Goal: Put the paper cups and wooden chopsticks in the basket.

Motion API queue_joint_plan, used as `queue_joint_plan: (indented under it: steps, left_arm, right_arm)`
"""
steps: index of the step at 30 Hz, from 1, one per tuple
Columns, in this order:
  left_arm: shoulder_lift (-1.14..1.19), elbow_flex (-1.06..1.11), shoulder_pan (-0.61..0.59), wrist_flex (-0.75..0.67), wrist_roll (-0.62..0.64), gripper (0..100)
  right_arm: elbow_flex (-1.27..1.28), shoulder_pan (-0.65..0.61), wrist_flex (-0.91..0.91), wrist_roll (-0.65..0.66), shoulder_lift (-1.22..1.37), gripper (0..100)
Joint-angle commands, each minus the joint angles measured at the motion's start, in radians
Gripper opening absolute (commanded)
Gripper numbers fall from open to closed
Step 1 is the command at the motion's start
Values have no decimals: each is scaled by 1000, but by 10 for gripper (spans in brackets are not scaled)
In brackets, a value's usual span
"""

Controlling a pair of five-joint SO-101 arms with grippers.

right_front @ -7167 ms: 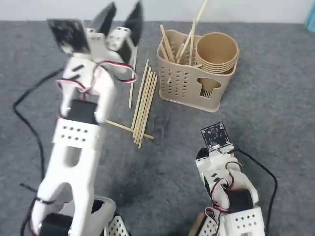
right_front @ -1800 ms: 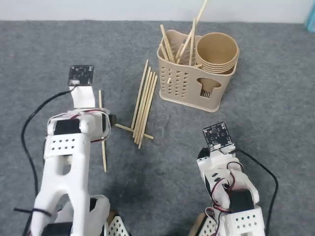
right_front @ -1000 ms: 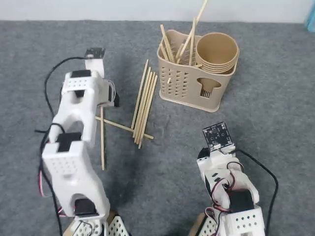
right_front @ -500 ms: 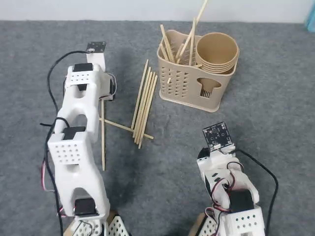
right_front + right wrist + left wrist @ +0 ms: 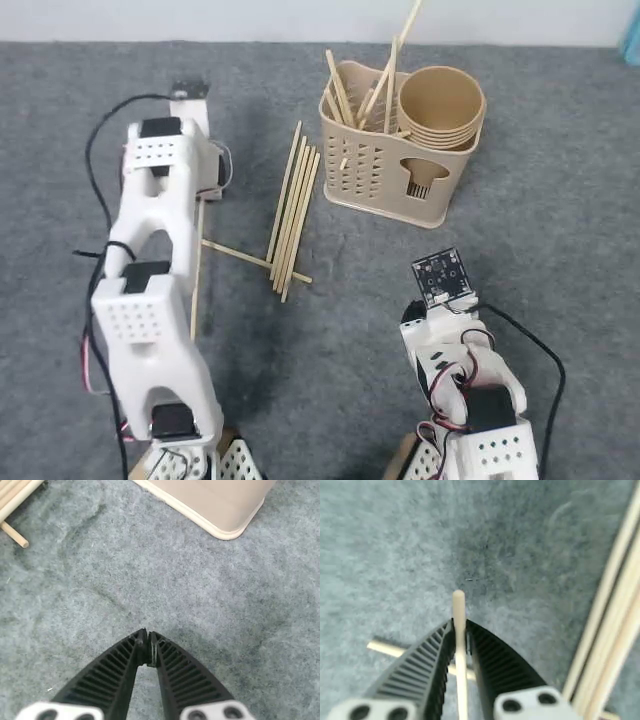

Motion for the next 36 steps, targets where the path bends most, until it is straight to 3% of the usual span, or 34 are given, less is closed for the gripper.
queue_joint_plan:
  steps: [1,7,11,21,25,33,36]
  left_arm:
    - [-212,-33,6,61,17,12]
    - [-437,97,46,97,17,12]
    - [-615,269,89,46,17,12]
    - [-1088,664,155,-272,17,12]
    - [-1224,688,155,-356,17,12]
    - [-1386,691,153,-677,18,12]
    - [-1402,691,153,-764,77,12]
  right_arm:
    - [21,10,-16,18,-15,9]
    - [21,10,-16,18,-15,9]
    - [21,12,-15,18,-15,9]
    - [21,13,-15,18,-15,9]
    - [21,15,-15,18,-15,9]
    - [21,15,-15,18,-15,9]
    - [21,15,-15,18,-15,9]
